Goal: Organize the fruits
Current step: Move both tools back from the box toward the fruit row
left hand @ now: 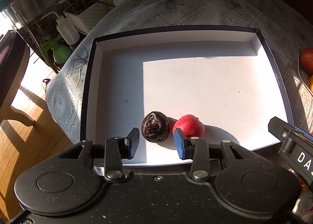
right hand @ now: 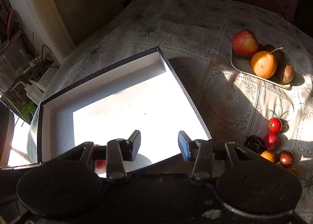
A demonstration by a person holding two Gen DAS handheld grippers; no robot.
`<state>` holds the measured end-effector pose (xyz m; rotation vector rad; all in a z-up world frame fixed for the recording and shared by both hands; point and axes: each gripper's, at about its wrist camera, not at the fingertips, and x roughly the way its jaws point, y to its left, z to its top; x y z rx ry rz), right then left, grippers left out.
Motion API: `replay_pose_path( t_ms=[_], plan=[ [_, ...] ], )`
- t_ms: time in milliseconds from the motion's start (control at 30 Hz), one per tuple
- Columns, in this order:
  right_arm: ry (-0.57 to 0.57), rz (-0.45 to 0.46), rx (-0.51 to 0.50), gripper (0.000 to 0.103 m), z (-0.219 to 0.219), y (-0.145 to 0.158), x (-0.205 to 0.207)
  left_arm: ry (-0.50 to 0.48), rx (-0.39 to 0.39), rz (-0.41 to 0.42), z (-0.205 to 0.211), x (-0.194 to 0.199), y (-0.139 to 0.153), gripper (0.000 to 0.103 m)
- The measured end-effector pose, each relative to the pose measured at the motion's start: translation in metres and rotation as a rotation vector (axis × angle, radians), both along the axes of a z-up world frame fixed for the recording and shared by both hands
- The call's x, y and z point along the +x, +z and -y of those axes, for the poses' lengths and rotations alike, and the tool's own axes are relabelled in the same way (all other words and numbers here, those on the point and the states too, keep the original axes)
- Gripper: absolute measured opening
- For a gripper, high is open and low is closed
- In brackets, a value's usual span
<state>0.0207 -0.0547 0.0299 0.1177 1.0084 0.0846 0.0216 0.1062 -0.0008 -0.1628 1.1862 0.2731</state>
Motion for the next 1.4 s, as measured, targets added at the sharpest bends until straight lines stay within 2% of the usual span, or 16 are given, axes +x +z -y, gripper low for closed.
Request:
replay_pose_path(
  t_ms=[233,433,633,733,900,967,1133,1267,1400],
  plan=[
    [-0.043,0.009,-0.055,0.046,0.029,0.008,-0.013,-0.059,0.014,0.037,0.029,-0.003,0.010,0.047],
    [-0.127,0.022,-0.110,0.050,0.078,0.013,-0.025,-0.166,0.014,0.069,0.078,-0.005,0.016,0.047],
    [-0.247,0.091,-0.268,0.051,0.132,0.016,-0.047,-0.293,0.001,0.086,0.137,-0.009,0.014,0.048],
    [-0.310,0.090,-0.318,0.051,0.164,0.011,-0.055,-0.363,-0.020,0.093,0.166,-0.013,0.013,0.047],
    [-0.360,-0.026,-0.219,0.051,0.222,0.000,-0.064,-0.492,-0.034,0.073,0.215,-0.026,0.005,0.047],
    [-0.382,-0.050,-0.183,0.051,0.237,-0.002,-0.068,-0.548,-0.079,0.029,0.235,-0.030,-0.003,0.047],
    [-0.411,-0.102,-0.128,0.051,0.264,-0.008,-0.078,-0.606,-0.168,-0.084,0.266,-0.036,-0.025,0.047],
    [-0.416,-0.112,-0.149,0.051,0.271,-0.014,-0.083,-0.613,-0.141,-0.109,0.281,-0.042,-0.036,0.047],
    [-0.420,-0.108,-0.129,0.051,0.281,-0.015,-0.087,-0.601,-0.111,-0.123,0.288,-0.042,-0.044,0.047]
  ],
)
